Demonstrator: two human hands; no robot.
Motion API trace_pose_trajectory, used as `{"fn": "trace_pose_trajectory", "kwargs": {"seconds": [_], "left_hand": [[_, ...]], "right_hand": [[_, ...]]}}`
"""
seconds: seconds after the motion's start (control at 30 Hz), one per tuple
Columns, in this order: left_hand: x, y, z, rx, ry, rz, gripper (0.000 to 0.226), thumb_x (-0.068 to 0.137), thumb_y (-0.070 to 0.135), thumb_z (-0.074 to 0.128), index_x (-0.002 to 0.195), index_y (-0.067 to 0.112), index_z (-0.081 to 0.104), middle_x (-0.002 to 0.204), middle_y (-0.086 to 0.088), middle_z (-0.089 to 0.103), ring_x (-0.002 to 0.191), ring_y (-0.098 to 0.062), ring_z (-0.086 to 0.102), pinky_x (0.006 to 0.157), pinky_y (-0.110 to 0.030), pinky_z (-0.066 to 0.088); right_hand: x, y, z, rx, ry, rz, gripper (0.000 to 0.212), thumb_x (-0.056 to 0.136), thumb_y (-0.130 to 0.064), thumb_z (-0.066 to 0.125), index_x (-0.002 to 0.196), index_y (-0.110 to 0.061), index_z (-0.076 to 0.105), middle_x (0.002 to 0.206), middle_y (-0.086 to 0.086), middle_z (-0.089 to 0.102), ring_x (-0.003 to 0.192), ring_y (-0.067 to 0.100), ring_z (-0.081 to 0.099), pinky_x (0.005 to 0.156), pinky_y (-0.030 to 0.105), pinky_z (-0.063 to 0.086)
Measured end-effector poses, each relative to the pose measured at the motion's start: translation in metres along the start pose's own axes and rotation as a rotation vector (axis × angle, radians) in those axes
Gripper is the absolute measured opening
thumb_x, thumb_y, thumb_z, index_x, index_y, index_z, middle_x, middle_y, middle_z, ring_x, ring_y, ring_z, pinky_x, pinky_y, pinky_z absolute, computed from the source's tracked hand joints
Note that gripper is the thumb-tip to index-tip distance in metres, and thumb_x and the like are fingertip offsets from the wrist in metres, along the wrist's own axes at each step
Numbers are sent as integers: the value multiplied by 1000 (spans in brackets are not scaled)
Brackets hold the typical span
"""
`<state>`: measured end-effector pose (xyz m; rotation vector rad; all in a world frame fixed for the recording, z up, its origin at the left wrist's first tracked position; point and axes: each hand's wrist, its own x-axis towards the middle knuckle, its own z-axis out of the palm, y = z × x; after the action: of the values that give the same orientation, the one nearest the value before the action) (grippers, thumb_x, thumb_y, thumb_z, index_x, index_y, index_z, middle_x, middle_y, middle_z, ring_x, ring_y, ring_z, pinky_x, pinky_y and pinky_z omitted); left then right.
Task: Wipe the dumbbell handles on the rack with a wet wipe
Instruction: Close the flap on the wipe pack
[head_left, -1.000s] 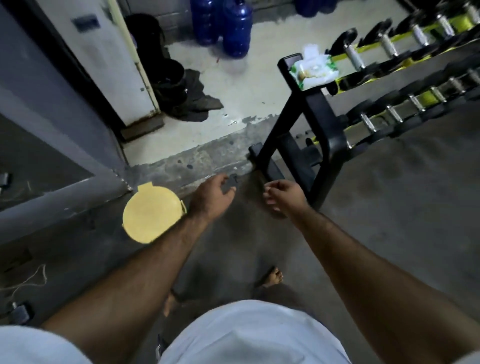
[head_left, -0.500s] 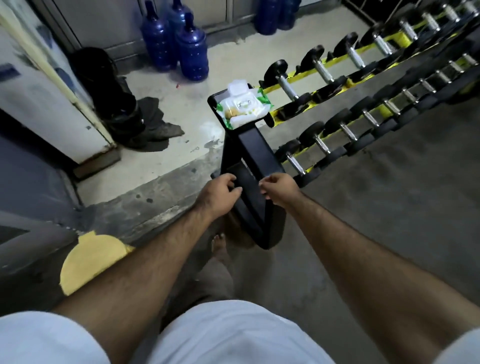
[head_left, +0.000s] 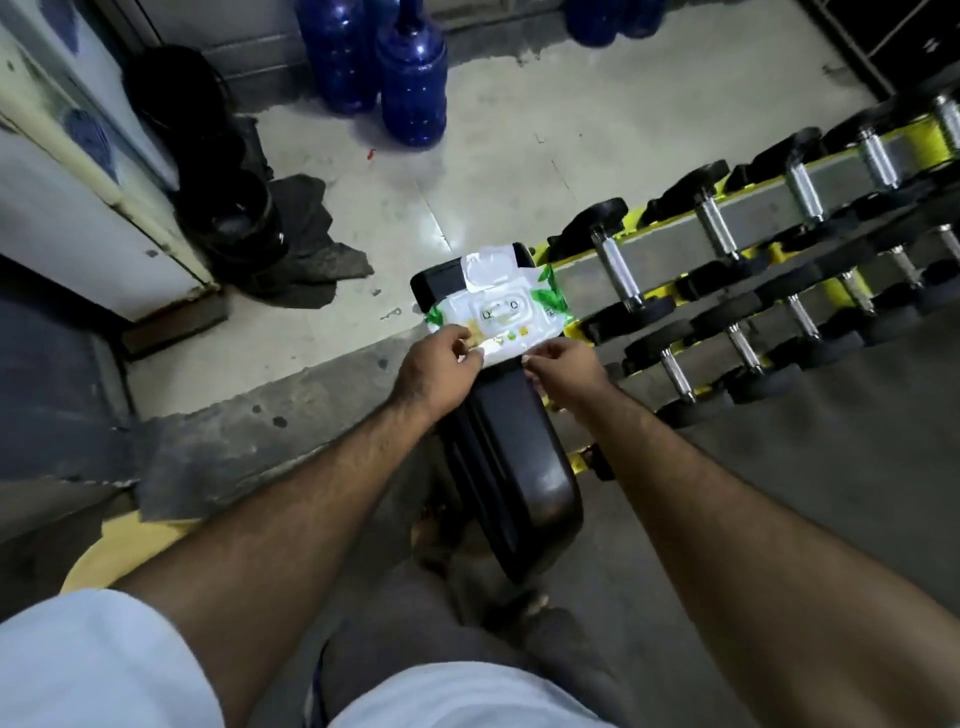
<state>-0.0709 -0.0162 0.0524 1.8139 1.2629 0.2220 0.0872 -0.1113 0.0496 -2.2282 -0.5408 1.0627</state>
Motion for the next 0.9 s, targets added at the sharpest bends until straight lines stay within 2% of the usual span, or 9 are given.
{"fn": "trace_pose_trajectory", "kwargs": {"seconds": [0.13,0.2,0.3,0.43,0.5,0.6,0.77,0.83,0.9], "left_hand": [[48,20,4,-67,113,-91,39,86,36,65,121,18,64,102,-1,70,93,-25,66,86,-37,55],[68,27,8,-71,153,-134,40,86,35,65,122,17,62,106,-2,69,96,-26,65,86,-38,55],[86,36,17,-22,202,-194,33,90,28,63,120,15,61,110,-1,68,102,-22,61,83,-27,46],[94,36,35,-30,237,-238,28,88,27,62,116,21,64,114,3,67,106,-17,61,85,-28,46],[96,35,42,-79,280,-262,27,87,26,61,113,22,66,114,4,68,105,-17,62,89,-32,50],[93,35,49,-254,371,-291,16,89,23,60,102,19,68,103,2,70,93,-15,63,84,-31,51],[78,30,56,-329,379,-190,28,76,36,53,85,16,71,102,-1,66,91,-1,60,82,-19,46],[73,28,58,-241,343,-149,22,79,32,59,80,15,73,111,0,61,101,0,56,88,-17,43],[69,22,60,-54,319,-51,18,78,32,66,83,17,75,119,-4,59,110,-12,56,94,-23,43]], "right_hand": [[58,-27,-14,10,-35,-18,20,63,-39,61,72,-22,68,86,13,75,72,30,68,62,38,49],[83,-37,-20,-24,-28,-51,16,69,-37,65,77,-24,66,93,10,74,82,30,68,65,36,48],[106,-42,-29,-135,-28,-101,15,84,-26,65,99,-26,64,104,2,69,92,24,64,82,35,54],[128,-30,-27,-76,-143,-121,25,92,-17,60,116,-17,65,110,7,69,94,27,65,78,36,56],[136,-28,-26,-68,-144,-136,26,93,-23,59,116,-17,67,110,9,71,99,32,67,86,44,57],[141,-30,-28,11,-198,-123,33,95,-36,53,114,-15,70,100,8,70,94,31,64,81,40,53],[147,-29,-30,103,-259,-14,79,65,-93,40,85,-23,70,80,-3,63,78,22,56,75,40,45],[146,-31,-28,33,-249,-53,69,64,-89,49,85,-26,68,82,-6,66,79,20,60,79,37,49],[145,-28,-23,-77,-243,-133,54,66,-67,69,104,-29,64,97,-6,70,90,19,66,87,44,55]]}}
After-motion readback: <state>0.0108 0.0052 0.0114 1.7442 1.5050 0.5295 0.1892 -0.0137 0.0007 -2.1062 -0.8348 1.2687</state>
